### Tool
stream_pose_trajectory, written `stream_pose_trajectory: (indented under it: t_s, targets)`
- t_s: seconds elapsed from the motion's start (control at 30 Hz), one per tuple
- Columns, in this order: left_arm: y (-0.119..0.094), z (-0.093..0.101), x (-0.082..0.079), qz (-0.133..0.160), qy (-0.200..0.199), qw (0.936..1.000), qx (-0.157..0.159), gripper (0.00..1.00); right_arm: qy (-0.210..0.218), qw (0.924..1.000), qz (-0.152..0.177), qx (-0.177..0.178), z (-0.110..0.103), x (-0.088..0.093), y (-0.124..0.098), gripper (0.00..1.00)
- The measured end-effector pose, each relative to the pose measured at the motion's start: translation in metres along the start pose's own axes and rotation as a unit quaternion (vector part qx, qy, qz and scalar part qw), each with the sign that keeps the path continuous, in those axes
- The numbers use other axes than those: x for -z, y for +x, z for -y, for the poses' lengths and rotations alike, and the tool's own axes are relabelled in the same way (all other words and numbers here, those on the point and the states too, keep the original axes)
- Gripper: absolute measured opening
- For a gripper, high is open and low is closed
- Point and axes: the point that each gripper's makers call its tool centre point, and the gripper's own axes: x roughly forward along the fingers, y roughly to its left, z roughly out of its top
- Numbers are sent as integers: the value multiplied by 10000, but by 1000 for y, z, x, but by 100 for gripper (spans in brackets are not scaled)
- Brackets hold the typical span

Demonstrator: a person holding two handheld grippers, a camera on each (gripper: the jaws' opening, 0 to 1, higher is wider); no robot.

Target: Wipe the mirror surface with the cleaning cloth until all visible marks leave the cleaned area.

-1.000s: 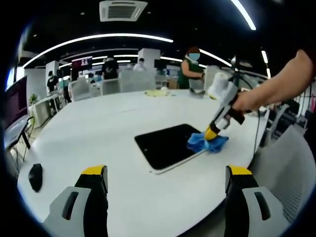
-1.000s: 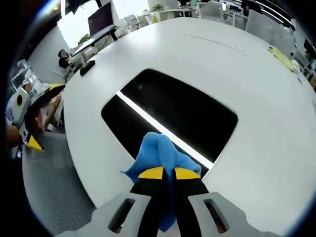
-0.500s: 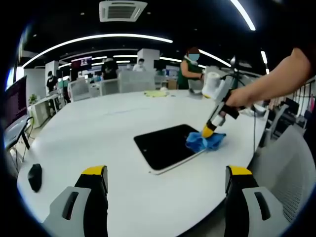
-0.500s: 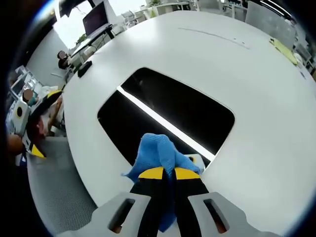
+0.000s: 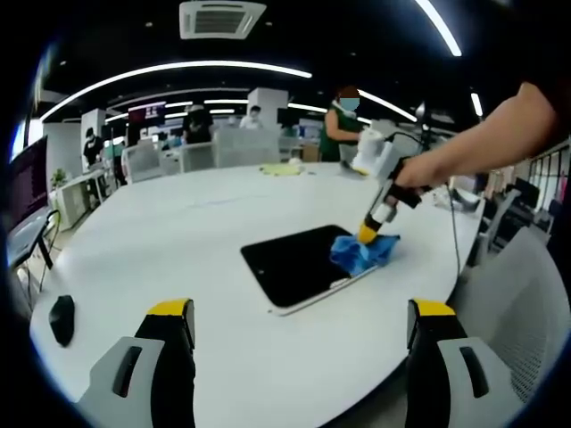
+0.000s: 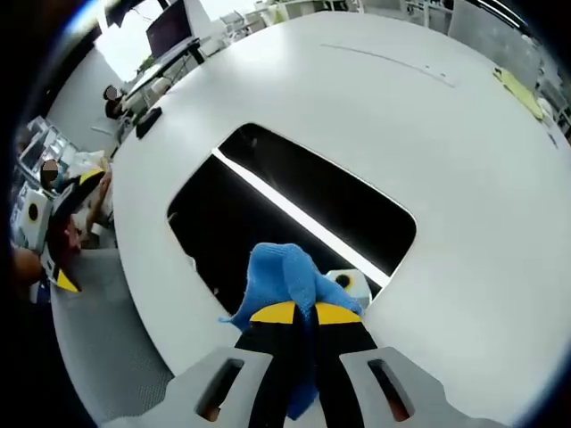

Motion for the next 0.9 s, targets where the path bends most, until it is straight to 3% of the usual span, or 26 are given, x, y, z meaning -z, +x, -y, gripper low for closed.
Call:
stream_pose_trajectory:
  t_s: [0.9]
  targets:
    - [0, 3, -1, -49, -23, 10000, 11, 99, -58, 9999, -138, 58, 27, -26, 2, 1]
